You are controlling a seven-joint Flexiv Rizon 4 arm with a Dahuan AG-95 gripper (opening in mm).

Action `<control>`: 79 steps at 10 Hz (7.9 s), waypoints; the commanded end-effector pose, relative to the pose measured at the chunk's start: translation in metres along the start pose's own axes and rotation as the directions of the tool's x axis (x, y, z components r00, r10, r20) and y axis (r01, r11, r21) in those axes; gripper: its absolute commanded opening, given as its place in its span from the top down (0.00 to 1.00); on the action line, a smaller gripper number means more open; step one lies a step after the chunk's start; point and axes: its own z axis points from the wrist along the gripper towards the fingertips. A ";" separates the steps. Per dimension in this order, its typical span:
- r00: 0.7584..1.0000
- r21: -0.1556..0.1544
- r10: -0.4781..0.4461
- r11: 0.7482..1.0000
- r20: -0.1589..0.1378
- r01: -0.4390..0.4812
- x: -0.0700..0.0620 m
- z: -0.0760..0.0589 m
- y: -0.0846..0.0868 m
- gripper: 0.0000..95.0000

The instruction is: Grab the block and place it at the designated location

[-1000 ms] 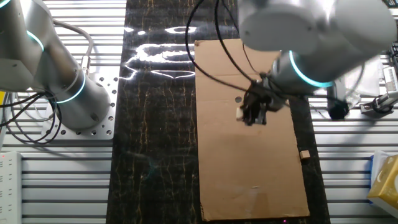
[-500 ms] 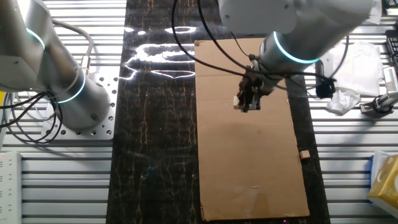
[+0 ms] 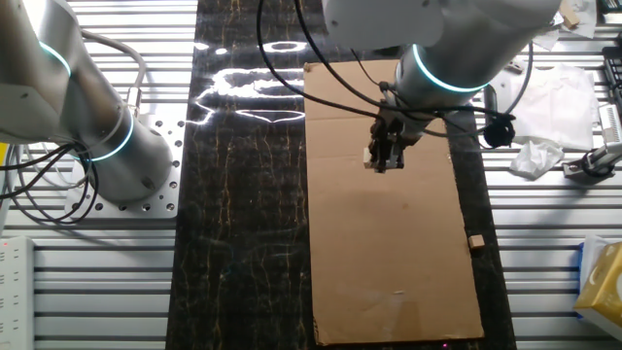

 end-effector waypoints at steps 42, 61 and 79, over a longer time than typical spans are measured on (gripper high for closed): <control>0.989 -0.071 0.117 0.990 -0.092 -0.124 -0.022 0.033 0.029 1.00; 0.984 -0.099 0.146 0.983 -0.101 -0.156 -0.022 0.050 0.027 1.00; 0.986 -0.129 0.136 0.980 -0.100 -0.149 -0.022 0.054 0.026 0.60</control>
